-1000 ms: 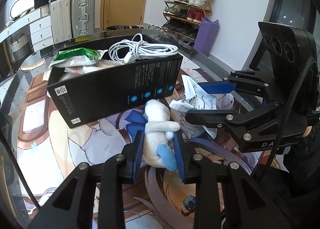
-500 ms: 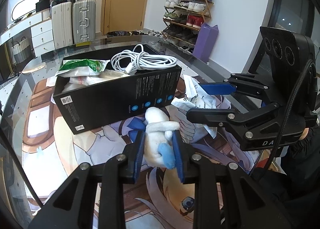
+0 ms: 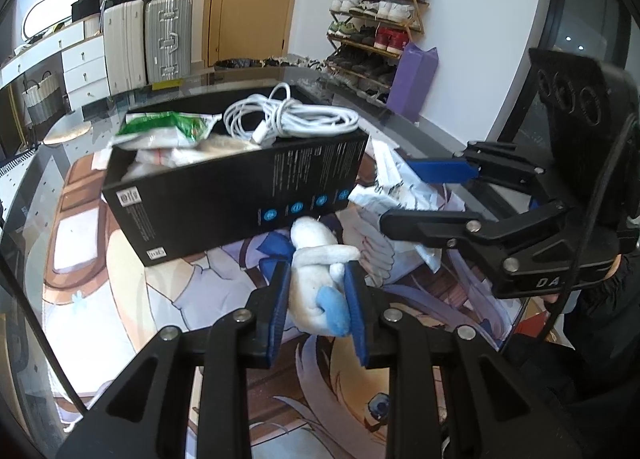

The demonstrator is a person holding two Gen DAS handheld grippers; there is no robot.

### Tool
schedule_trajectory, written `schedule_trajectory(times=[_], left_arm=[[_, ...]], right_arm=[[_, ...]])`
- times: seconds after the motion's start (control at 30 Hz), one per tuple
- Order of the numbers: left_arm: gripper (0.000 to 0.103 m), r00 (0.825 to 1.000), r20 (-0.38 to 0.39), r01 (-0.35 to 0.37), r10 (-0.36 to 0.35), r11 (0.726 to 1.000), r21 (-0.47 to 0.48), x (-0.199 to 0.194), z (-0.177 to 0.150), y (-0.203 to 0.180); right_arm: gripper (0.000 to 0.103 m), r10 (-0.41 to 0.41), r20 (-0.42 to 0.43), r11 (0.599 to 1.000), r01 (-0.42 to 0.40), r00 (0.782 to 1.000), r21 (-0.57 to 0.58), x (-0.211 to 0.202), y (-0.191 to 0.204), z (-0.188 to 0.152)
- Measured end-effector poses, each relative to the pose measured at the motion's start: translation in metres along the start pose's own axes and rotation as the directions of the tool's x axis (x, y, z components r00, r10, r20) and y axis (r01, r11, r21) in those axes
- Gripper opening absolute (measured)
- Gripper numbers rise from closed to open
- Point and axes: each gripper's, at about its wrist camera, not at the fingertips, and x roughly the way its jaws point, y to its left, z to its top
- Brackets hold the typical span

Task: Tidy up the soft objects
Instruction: 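Lift the plush toy and the packet over the black box with both grippers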

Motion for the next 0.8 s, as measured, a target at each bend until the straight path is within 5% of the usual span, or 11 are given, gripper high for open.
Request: schedule_trajectory(times=[0.4,0.53,0.8], left_arm=[[0.036,0.998,-0.066,-0.004,0.005,1.000,0.013,0.026,-0.008,-0.009],[0.025,0.998,-0.066,0.015,-0.015,1.000,-0.002,0.028,-0.007,-0.008],[0.022,0.999,-0.006,0.047,-0.047,0.999,-0.016,0.009,-0.002,-0.005]], right_arm=[[0.054,0.002,-0.006,1.000,-0.002,1.000,0.004,0.002,-0.002,-0.001],[0.054,0.002,-0.005,1.000,-0.002,1.000,0.004,0.002,-0.002,-0.001],[0.054,0.001,0.035,1.000,-0.002,0.999,0.011,-0.004,-0.004,0.000]])
